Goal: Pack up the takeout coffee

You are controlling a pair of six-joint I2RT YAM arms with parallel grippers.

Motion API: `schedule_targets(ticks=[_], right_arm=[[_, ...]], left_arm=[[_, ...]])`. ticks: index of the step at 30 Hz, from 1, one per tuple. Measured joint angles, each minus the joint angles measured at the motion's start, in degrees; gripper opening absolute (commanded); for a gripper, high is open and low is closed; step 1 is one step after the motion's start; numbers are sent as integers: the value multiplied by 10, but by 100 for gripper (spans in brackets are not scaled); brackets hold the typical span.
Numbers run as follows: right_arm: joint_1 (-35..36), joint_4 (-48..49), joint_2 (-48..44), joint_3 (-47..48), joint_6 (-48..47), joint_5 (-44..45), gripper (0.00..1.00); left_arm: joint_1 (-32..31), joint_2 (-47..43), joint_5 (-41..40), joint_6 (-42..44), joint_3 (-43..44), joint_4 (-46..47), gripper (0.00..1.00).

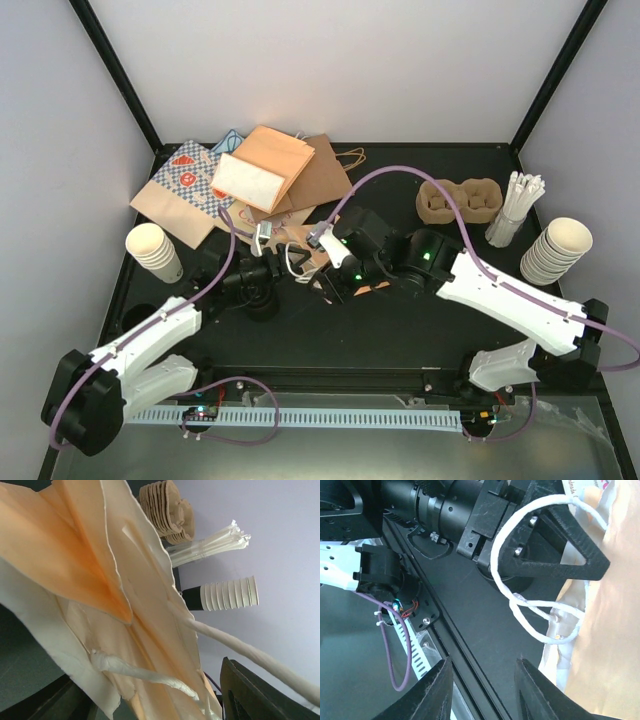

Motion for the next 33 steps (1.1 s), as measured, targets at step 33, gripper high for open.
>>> schedule_targets(ticks=[33], right_arm=[[-290, 92, 56, -217, 9, 148, 37]], left_arm=[[8, -52, 8, 52, 0, -46, 79]])
